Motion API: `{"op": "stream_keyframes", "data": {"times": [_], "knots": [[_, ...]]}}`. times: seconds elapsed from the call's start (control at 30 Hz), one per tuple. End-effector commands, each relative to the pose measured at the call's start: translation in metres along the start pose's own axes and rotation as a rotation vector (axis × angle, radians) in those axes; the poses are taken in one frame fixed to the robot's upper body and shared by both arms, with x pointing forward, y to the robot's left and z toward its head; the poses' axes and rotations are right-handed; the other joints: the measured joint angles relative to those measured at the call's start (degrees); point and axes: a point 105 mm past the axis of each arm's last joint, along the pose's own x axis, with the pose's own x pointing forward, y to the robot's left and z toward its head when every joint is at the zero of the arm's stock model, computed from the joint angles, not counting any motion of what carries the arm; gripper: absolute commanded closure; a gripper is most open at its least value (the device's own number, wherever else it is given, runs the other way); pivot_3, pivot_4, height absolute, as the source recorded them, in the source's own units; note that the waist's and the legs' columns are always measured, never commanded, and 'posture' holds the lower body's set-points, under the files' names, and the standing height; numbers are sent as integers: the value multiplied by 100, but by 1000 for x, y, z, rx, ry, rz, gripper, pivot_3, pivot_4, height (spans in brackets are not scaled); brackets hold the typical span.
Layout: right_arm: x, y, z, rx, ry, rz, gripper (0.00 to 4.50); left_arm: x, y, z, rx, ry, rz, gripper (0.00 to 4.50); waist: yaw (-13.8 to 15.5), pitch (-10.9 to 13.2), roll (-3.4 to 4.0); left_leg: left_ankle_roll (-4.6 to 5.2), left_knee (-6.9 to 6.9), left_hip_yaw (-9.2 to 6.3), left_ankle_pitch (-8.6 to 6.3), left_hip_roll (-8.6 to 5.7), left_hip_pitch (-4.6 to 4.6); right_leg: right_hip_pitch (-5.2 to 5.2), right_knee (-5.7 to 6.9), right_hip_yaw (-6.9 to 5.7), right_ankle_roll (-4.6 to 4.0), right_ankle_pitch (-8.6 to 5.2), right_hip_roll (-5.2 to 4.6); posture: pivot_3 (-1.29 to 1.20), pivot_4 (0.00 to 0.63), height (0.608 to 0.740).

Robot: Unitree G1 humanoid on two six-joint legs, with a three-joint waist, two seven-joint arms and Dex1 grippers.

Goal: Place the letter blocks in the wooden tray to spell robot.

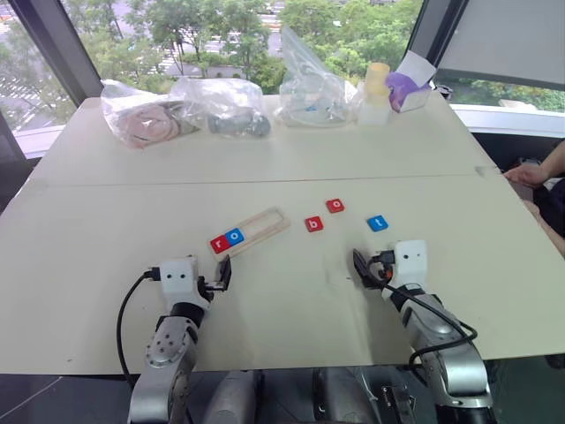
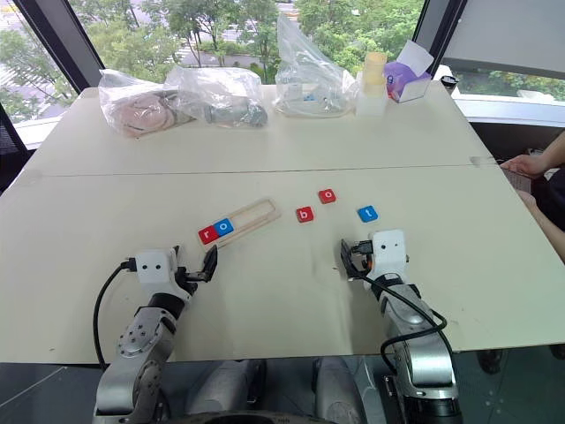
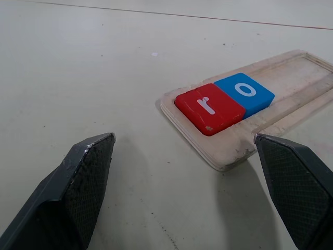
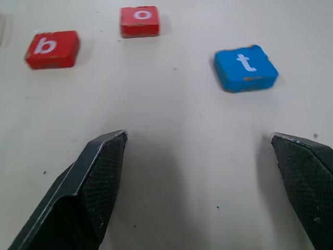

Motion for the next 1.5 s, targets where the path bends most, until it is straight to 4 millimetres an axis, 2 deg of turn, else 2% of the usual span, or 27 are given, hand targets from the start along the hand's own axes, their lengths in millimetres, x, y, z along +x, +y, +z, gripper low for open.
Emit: {"op": "stream_keyframes", "data": {"times": [0.03, 0.2, 0.3, 0.43, 0.67, 0.8, 0.9, 1.13, 1.33, 1.5], "knots": [[-4, 2, 9, -83, -26, 87, 33, -3, -4, 22, 44, -73, -67, 0, -1, 2, 1, 0, 0, 0, 0, 0, -1, -1, 0, -1, 0, 0, 1, 0, 150, 740], [-10, 7, 36, -168, -47, 351, 33, -18, -22, 41, 18, -50, -365, 0, -9, 24, 21, 1, 3, 3, 0, 0, -5, -3, 0, -2, -1, 1, 2, 0, 150, 740], [-13, 7, 49, -197, -35, 478, 33, -24, -25, 49, 45, -23, -493, 0, -14, 31, 29, 1, 2, 2, 0, 2, -5, -3, 0, -2, -2, 0, 0, 0, 150, 740], [-18, 0, 83, -269, -16, 694, 33, -20, -14, 70, 197, 17, -681, 0, -10, 81, 57, 3, 9, 3, 2, 4, -5, -5, 5, -6, -9, 4, 8, 0, 150, 740], [-33, 12, 105, -394, -13, 895, 33, 2, 11, 87, 349, 69, -843, 0, 3, 84, 49, 14, -3, 7, -5, -2, -20, -15, -7, -13, -14, 10, 1, 0, 150, 740], [-33, 19, 115, -415, -56, 913, 33, 16, 16, 86, 431, 92, -915, 0, 0, 85, 49, 12, 1, 10, -4, -2, -63, -58, -5, -8, -14, 15, -2, 0, 150, 740], [-37, 26, 119, -418, -81, 923, 33, 18, 17, 81, 488, 117, -998, 0, -3, 85, 48, 6, 3, 11, 0, -2, -90, -89, -4, -6, -1, 30, -2, 0, 150, 740], [-39, 32, 125, -429, -120, 913, 33, 39, 22, 81, 500, 129, -1046, 0, 0, 86, 47, 2, 6, 7, 2, -1, -99, -104, 6, -6, -1, 33, -7, 0, 150, 740], [-45, 40, 130, -436, -137, 920, 33, 40, 37, 75, 504, 168, -1039, 0, -29, 86, 46, 2, 7, 8, 2, 1, -98, -106, 11, -3, 0, 35, -4, 0, 150, 740], [-44, 39, 130, -431, -135, 924, 33, 42, 35, 62, 495, 208, -1052, 0, -11, 86, 46, 2, 13, 9, 3, -1, -98, -105, 19, -4, 1, 35, -1, 0, 150, 740]]}}
